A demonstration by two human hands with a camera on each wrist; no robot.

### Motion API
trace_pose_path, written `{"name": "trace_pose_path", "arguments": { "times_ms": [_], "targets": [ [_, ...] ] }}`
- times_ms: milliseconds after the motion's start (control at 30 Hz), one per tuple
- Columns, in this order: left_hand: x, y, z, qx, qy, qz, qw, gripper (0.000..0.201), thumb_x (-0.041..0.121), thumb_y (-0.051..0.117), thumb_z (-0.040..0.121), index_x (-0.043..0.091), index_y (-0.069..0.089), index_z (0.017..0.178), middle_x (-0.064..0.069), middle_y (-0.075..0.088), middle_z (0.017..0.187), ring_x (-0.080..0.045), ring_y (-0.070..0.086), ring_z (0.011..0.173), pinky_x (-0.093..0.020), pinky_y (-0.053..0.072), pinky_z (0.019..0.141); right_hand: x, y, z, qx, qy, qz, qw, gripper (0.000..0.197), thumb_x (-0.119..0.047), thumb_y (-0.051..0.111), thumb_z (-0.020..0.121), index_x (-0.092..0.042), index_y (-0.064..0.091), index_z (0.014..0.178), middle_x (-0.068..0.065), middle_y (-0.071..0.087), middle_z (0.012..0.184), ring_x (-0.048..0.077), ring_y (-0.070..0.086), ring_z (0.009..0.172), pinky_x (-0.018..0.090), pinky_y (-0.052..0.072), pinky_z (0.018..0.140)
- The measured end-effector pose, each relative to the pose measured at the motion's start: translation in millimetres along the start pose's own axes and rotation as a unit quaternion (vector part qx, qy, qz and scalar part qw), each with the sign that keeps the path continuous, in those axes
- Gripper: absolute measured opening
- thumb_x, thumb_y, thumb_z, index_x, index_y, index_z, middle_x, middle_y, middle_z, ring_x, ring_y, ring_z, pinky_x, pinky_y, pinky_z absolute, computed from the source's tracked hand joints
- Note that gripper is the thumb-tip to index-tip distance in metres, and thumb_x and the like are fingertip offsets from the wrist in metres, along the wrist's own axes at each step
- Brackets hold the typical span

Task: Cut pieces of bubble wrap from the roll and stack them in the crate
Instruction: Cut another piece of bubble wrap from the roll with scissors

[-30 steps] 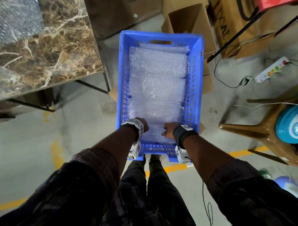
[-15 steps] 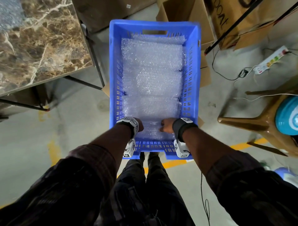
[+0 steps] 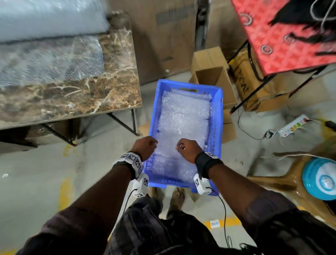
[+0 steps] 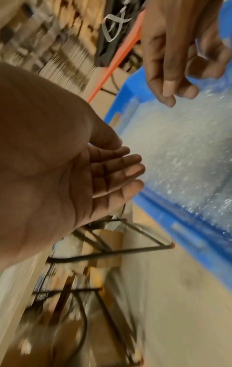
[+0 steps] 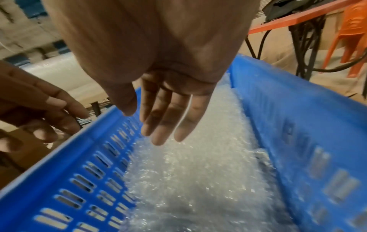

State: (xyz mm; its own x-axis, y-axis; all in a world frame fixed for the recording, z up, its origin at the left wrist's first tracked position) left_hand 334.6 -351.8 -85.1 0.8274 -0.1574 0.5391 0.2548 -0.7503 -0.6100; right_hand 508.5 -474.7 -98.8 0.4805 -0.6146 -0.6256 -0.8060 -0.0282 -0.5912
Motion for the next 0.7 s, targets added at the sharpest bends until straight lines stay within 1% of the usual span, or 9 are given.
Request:
{"name": "trace_pose_path", "arguments": {
  "times_ms": [67,133,200,267,367,500,567,600,700],
  "targets": [
    [-22,-30,-21,0.038,-0.012,-0.051,0.998,0.012,0.018,0.062,0.089,0.026,0.069,0.094,-0.004,0.075,0.088,-0.021,0.071,0.079,-0.029,0.056,0.072,-40,0,1,0.032,-0.048,0.012,0.998,0.007,-0.021,0.067,0.087,-0.013,0.068,0.086,0.009,0.072,0.086,0.022,0.064,0.080,0.029,0.050,0.075],
    [-47,-59,-34,0.079,-0.023,-0.085,0.993,0.018,0.010,0.060,0.088,0.024,0.070,0.092,-0.003,0.075,0.085,-0.018,0.071,0.074,-0.020,0.051,0.060,-82,5,8,0.053,-0.085,0.022,0.995,0.008,-0.021,0.066,0.087,-0.013,0.067,0.087,0.008,0.072,0.083,0.025,0.066,0.079,0.033,0.052,0.074],
    [-78,-94,-47,0.130,-0.037,-0.124,0.983,0.024,0.004,0.053,0.089,0.020,0.071,0.092,-0.002,0.075,0.082,-0.016,0.070,0.072,-0.017,0.048,0.055,-135,16,16,0.068,-0.128,0.021,0.989,0.009,-0.022,0.065,0.088,-0.013,0.067,0.090,0.006,0.072,0.082,0.024,0.067,0.080,0.033,0.051,0.074],
    [-112,-127,-62,0.168,-0.047,-0.170,0.970,0.028,0.002,0.048,0.090,0.019,0.070,0.091,-0.002,0.074,0.080,-0.014,0.069,0.070,-0.015,0.048,0.053,-187,33,22,0.068,-0.174,0.014,0.982,0.008,-0.022,0.064,0.087,-0.015,0.066,0.090,0.002,0.072,0.082,0.018,0.064,0.075,0.028,0.050,0.072],
    [-171,-179,-85,0.223,-0.052,-0.226,0.947,0.031,0.002,0.047,0.092,0.025,0.067,0.084,-0.003,0.073,0.080,-0.017,0.069,0.068,-0.026,0.053,0.060,-265,69,31,0.053,-0.224,-0.028,0.973,0.007,-0.019,0.065,0.088,-0.015,0.068,0.092,0.001,0.070,0.084,0.010,0.058,0.072,0.024,0.045,0.069],
    [-260,-246,-123,0.269,-0.064,-0.255,0.927,0.027,0.002,0.050,0.091,0.023,0.066,0.085,-0.005,0.073,0.081,-0.019,0.066,0.065,-0.022,0.048,0.057,-358,142,47,0.008,-0.245,-0.079,0.966,0.015,-0.014,0.057,0.086,-0.021,0.067,0.094,0.000,0.070,0.083,0.019,0.065,0.072,0.028,0.051,0.067],
    [-309,-284,-143,0.292,-0.078,-0.267,0.915,0.023,0.005,0.053,0.091,0.023,0.066,0.084,-0.003,0.073,0.081,-0.016,0.066,0.063,-0.019,0.048,0.054,-408,183,55,-0.024,-0.272,-0.129,0.953,0.020,-0.016,0.053,0.084,-0.024,0.067,0.096,-0.001,0.071,0.089,0.020,0.064,0.079,0.030,0.051,0.073],
    [-336,-306,-152,0.308,-0.085,-0.267,0.909,0.021,0.008,0.056,0.091,0.025,0.066,0.083,-0.002,0.073,0.082,-0.014,0.067,0.064,-0.020,0.050,0.056,-436,203,61,-0.036,-0.289,-0.154,0.944,0.019,-0.017,0.053,0.084,-0.024,0.067,0.096,0.000,0.071,0.089,0.022,0.064,0.080,0.031,0.050,0.073],
    [-409,-366,-180,0.354,-0.102,-0.249,0.896,0.011,0.021,0.061,0.087,0.030,0.067,0.082,0.003,0.074,0.082,-0.015,0.070,0.073,-0.030,0.056,0.070,-514,251,73,-0.045,-0.329,-0.181,0.926,0.017,-0.014,0.059,0.085,-0.023,0.068,0.096,0.001,0.071,0.087,0.022,0.063,0.080,0.027,0.043,0.068]
  ]
}}
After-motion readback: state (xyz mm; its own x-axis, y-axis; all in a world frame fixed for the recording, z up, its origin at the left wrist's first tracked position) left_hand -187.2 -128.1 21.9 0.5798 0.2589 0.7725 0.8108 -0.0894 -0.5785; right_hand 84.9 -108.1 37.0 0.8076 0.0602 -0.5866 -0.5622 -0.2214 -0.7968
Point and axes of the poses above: each hand's wrist, its own z-axis towards the middle knuckle, its own y-axis out of the palm, x = y × z, the point moved 6 cm from there along z, towards the middle knuckle
